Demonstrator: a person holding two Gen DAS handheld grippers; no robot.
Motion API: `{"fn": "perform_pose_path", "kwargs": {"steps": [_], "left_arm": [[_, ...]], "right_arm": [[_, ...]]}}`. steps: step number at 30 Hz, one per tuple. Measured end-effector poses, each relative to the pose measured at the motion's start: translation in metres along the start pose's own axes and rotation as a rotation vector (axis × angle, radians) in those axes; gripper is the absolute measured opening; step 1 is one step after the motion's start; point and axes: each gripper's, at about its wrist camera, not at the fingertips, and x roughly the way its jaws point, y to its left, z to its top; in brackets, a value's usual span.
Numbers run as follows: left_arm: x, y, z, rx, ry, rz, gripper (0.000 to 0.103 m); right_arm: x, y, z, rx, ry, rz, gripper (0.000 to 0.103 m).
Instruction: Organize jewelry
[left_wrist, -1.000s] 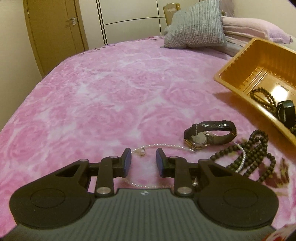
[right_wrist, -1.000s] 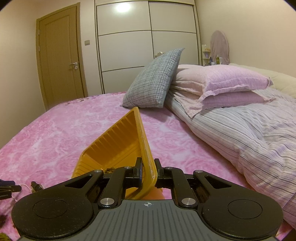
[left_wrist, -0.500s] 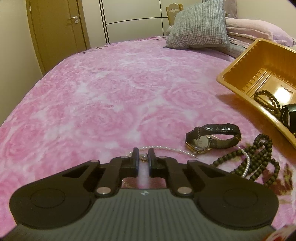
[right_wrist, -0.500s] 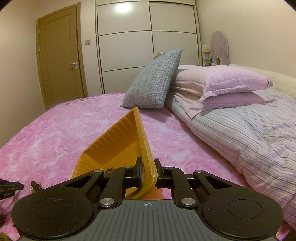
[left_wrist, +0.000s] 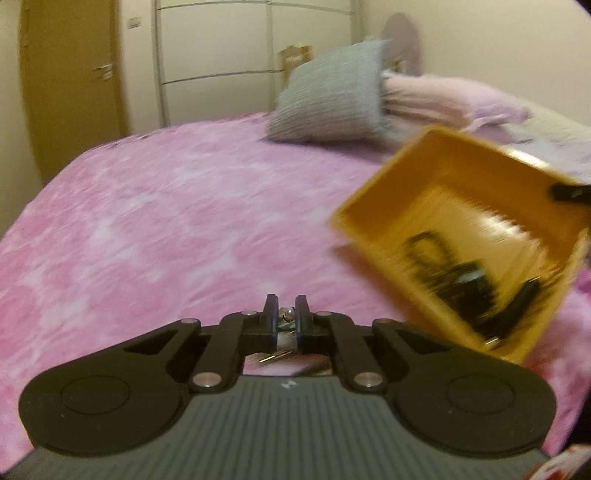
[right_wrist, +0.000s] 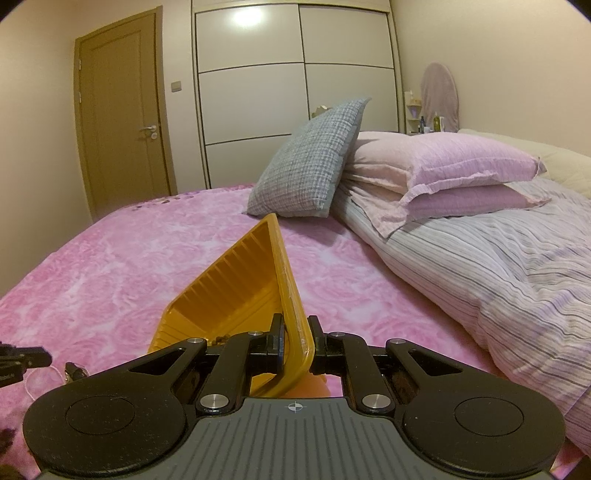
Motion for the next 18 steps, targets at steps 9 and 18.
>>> {"fn": "perform_pose_path", "kwargs": {"steps": [9,18], "left_arm": [[0.001,-0.074,0.019,0.069,-0.040,-0.202,0.007],[0.007,-0.103,0.015,0.103,-0.029,-0.271,0.007]], "right_arm": [[-0.001,0.001,0.001,0.002,-0.002,0.004,0.011],[-0.001,0.001,0.001,0.005,-0.004,0.007,0.011]]}}
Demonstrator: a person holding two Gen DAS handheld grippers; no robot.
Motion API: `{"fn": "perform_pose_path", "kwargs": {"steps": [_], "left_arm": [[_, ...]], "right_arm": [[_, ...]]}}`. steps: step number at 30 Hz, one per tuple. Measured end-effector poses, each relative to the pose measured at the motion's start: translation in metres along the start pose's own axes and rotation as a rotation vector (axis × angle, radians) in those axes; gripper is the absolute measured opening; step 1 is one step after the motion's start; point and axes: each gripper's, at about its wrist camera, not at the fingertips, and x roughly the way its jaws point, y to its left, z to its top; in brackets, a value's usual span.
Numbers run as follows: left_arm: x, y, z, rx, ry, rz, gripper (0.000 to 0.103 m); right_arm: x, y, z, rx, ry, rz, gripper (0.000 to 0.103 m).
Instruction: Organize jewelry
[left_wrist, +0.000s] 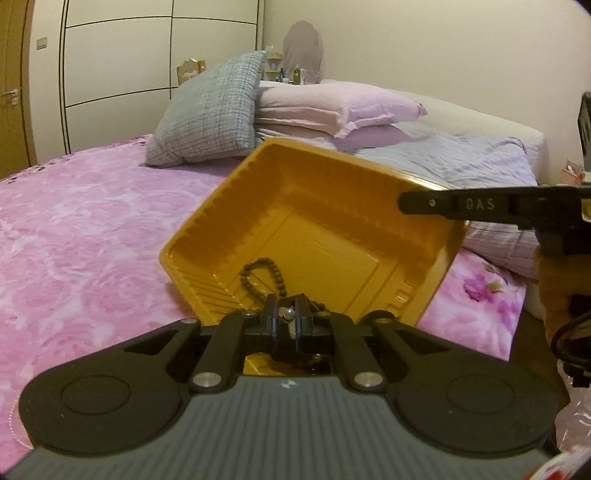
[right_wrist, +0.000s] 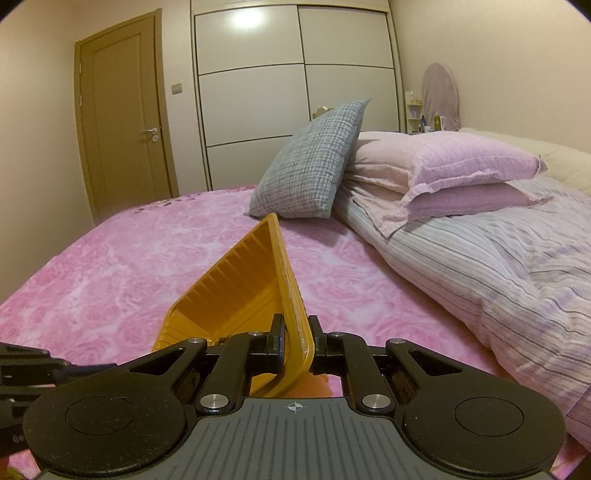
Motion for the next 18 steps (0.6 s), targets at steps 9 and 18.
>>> {"fn": "perform_pose_path", "kwargs": {"steps": [9,18], "left_arm": [[0.0068,-0.0037,-0.0021,-0.005,0.023,-0.018,0.007],[0.0029,-0.0031,-0.0058,-0.009,0.018,-0.002,0.016]], "right_arm": [[-0.0006,0.0004,-0.0006,0.002,0.000,0.000,0.011],[-0.0006,0.0003,-0.0006,0.001,0.000,0.000,0.011]]}}
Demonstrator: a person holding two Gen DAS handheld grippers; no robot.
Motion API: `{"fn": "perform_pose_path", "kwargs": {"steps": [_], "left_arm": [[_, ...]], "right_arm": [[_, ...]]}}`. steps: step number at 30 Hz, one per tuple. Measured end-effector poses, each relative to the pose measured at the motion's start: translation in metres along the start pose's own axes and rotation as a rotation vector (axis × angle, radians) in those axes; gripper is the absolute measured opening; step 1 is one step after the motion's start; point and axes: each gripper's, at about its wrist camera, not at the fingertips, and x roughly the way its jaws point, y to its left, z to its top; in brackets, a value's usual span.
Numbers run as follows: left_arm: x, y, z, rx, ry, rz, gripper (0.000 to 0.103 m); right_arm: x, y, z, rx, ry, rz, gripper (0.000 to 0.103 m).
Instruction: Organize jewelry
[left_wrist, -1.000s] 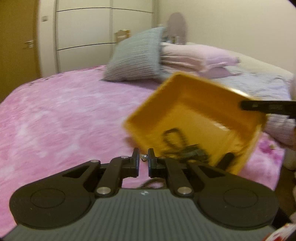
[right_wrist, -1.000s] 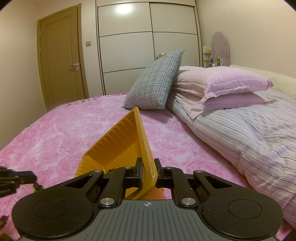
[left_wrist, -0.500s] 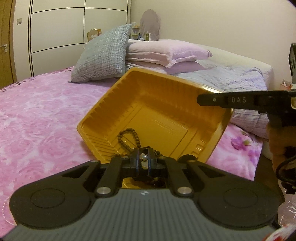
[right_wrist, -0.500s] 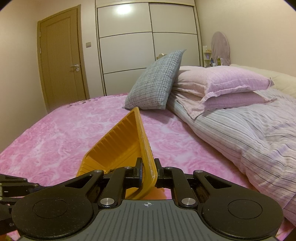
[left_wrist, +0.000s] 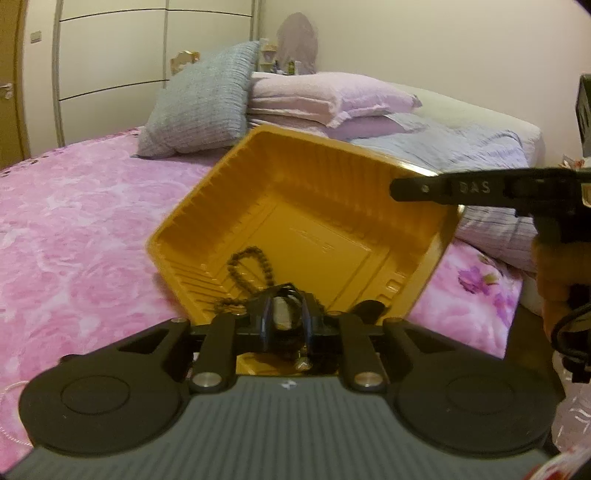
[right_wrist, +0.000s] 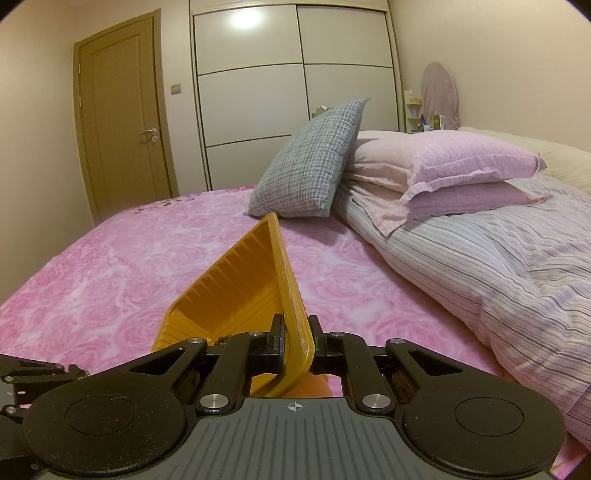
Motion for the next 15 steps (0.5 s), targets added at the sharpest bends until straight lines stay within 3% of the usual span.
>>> {"fn": "perform_pose_path", "kwargs": {"steps": [8,15], "left_arm": [[-0.028,0.048,-0.010,-0.072,-0.026,0.159,0.016],[-0.055,0.100,-0.038,-0.138,0.014,0.345,0.018]], "right_arm": [[0.000,0.000,-0.001,-0.001,-0.001,0.000,0.011],[0.000,0.000,-0.001,0.001,0.000,-0.002,0.011]]}}
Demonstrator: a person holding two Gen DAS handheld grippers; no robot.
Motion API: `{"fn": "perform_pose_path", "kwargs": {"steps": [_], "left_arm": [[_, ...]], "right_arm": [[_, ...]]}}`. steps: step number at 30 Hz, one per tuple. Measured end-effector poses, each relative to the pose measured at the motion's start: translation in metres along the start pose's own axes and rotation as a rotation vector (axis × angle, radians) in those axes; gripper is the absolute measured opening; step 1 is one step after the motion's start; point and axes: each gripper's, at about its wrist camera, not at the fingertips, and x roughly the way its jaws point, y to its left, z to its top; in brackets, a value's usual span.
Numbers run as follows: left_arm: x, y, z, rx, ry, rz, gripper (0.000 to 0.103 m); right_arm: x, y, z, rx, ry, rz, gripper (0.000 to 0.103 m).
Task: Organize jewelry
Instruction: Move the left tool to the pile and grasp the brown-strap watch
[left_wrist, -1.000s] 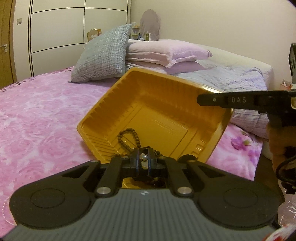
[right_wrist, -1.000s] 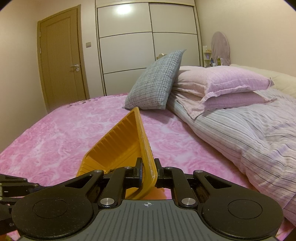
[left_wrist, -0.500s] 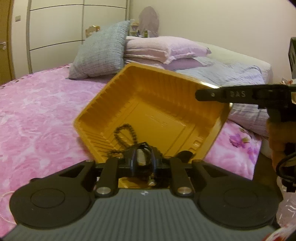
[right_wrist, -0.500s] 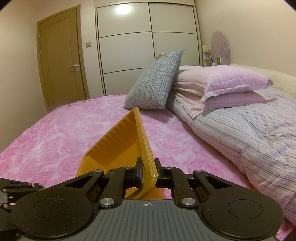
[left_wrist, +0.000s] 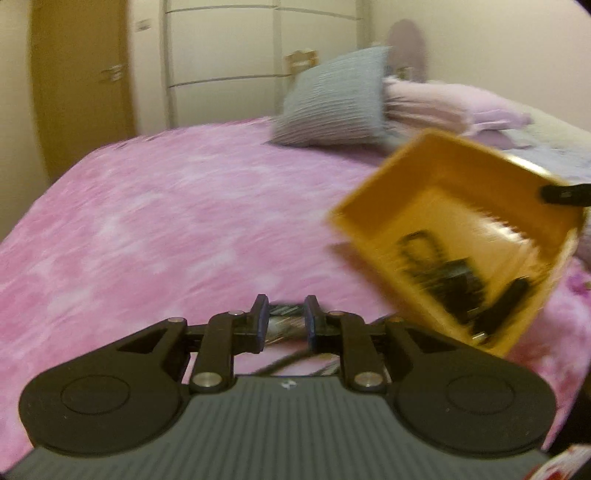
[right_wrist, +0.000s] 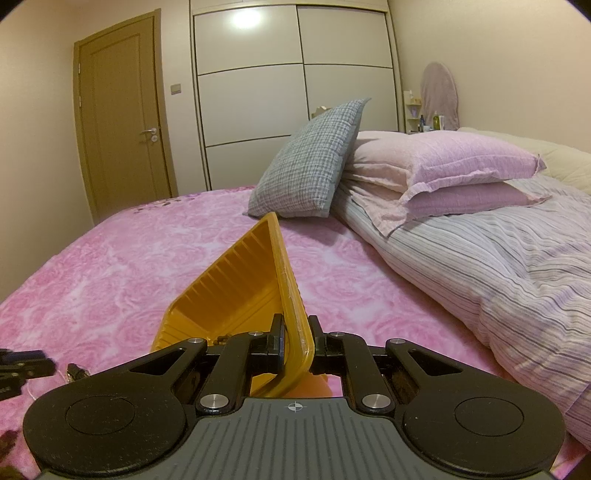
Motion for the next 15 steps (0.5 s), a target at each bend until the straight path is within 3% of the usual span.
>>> {"fn": "perform_pose_path", "kwargs": {"steps": [4,8,10,15], "left_arm": [[0.000,0.030,-0.014,-0.030,0.039,0.077,0.018],[0.001,0.043,-0.019,-0.058,0.055,0.095,0.019],[0.003,0.040,-0.018,-0.059,0.061,0.083,0.021],[0.010,0.020,-0.011,-0.103,0.056,0.007,0.038]], "right_arm": [[0.000,0.000,0.000,0.000,0.000,-0.001,0.011],[0.000,-0.001,0.000,0.000,0.000,-0.002,0.011],[0.000,-0.001,0.000,-0.002,0.000,-0.003,0.011],[0.000,-0.001,-0.001,-0.004,0.000,-0.004,0.011]]}}
